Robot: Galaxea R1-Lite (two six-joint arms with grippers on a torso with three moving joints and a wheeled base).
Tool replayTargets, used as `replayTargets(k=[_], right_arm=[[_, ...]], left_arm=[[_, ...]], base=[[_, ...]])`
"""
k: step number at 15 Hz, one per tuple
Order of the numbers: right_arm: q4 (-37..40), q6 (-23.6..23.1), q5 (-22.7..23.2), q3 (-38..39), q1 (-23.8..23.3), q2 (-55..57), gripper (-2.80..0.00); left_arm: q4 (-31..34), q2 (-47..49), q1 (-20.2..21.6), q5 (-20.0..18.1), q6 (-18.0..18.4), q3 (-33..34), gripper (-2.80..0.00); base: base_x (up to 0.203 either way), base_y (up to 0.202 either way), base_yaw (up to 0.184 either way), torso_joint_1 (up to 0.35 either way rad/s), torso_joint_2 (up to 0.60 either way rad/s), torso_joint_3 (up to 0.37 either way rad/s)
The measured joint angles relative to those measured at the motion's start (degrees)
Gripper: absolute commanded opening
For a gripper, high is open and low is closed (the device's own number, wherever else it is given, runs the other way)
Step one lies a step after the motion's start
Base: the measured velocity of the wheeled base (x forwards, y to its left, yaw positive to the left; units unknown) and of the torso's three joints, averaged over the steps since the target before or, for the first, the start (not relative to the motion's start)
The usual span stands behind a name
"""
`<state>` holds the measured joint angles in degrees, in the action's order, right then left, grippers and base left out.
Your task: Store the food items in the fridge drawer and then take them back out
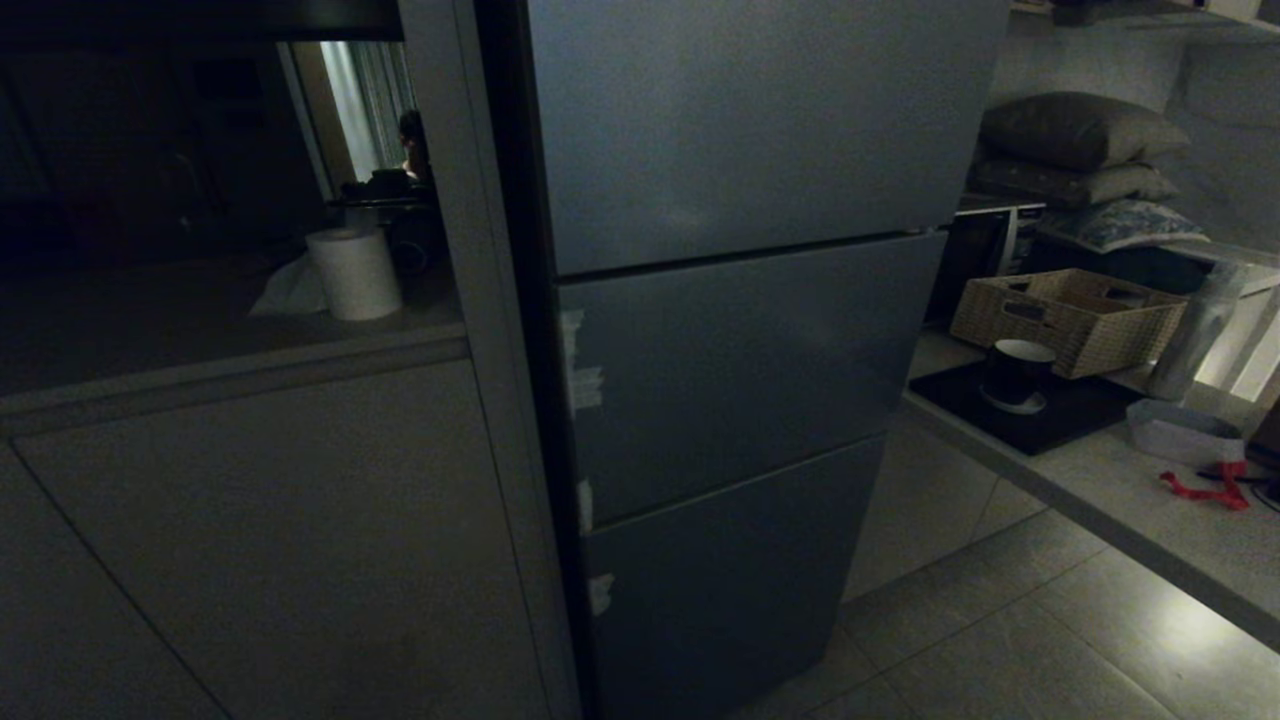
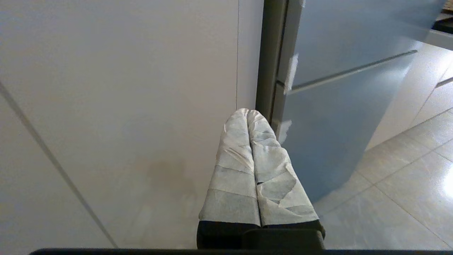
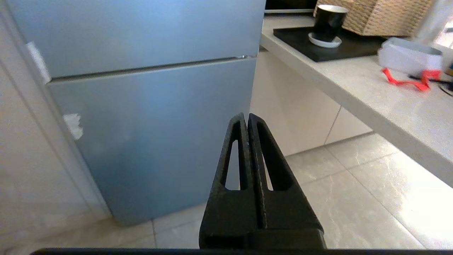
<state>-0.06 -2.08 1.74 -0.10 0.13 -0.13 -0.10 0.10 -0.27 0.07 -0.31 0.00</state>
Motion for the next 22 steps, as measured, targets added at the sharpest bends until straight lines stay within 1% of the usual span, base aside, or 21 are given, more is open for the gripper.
replayTargets(k=[5,12,16,17,19,20,22], right_arm=[[0.00,0.00,0.00,0.00,0.00,0.00,-2.80],[0.01,0.00,-0.01,0.00,-0.02,0.02,-2.80],[-0.01,0.02,-0.01,0.00,0.00,0.02,-2.80],[-0.01,0.00,-0.04,0.00,0.00,0.02,-2.80],[-0.04,0.00,-0.04,0.00,0.00,0.02,-2.80],[-0.01,0.00,-0.04,0.00,0.02,0.02,-2.80],[0.01,0.00,-0.01,0.00,-0.02,0.04,-2.80]], left_arm=[[-0.01,0.00,0.00,0.00,-0.02,0.00,-2.80],[-0.01,0.00,0.00,0.00,0.11,0.00,-2.80],[-0.25,0.00,0.00,-0.25,1.78,-0.44,-2.80],[-0.27,0.16,0.00,-0.94,1.84,-2.19,-2.80],[-0.47,2.46,0.00,-3.66,1.01,-7.24,-2.80],[-0.67,5.03,-0.06,-4.99,-0.23,-9.41,-2.80],[-1.19,12.84,-0.60,-8.00,-4.36,-13.15,-2.80]], base=[[0.183,0.000,0.000,0.003,0.00,0.001],[0.007,0.000,0.000,0.001,0.00,0.000],[0.000,0.000,0.000,0.000,0.00,0.000],[0.000,0.000,0.000,0.000,0.00,0.000],[0.000,0.000,0.000,0.000,0.00,0.000],[0.000,0.000,0.000,0.000,0.00,0.000],[0.000,0.000,0.000,0.000,0.00,0.000]])
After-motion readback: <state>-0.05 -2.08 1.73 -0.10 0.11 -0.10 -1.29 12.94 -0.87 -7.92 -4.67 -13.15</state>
